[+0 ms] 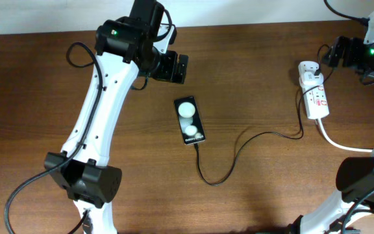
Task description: Plug charger to phone and switch on socket
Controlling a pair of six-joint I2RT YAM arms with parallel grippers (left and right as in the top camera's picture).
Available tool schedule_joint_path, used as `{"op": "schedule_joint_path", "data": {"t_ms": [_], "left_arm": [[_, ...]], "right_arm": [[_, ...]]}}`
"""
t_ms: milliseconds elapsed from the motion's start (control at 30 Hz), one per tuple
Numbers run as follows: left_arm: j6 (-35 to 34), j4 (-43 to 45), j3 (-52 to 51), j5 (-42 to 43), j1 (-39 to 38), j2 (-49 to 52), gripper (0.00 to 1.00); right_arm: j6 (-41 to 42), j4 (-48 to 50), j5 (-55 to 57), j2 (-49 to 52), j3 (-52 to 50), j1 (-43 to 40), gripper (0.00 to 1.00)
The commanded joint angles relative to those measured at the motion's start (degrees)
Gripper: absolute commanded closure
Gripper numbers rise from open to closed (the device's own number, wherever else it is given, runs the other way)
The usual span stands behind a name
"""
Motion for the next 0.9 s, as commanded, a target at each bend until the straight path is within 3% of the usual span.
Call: {"op": "schedule_joint_path", "data": {"t_ms": [0,200,400,667,733,867], "left_arm": [[0.92,-0.04,0.31,-0.2,-0.04,-0.37,0.01],[0.94,-0.09,0.31,-0.5,-0.04,-0.37,0.01],[0.92,-0.02,0.15,-11.19,0.0,-2.95,0.01],[0.92,2.03,-0.09,-17.62,0.0,-11.43,0.01],[0.94,6.05,-4.92,-18.64,0.0,-14.71,0.01],[0.92,19.71,-30.1,-19.28,0.31,-28.33,0.01]], "right_arm": [[0.04,-0.04,0.48,0.09,-0.09,-0.17,0.01],[0.04,-0.04,0.48,0.09,-0.09,-0.17,0.01],[0.04,-0.04,0.48,0.09,-0.09,-0.17,0.01],[0.04,-0.04,0.48,0.09,-0.09,-0.17,0.01],[0.02,-0.04,0.48,0.09,-0.09,-0.17,0.01],[0.02,-0.04,0.48,0.09,-0.09,-0.17,0.01]]}}
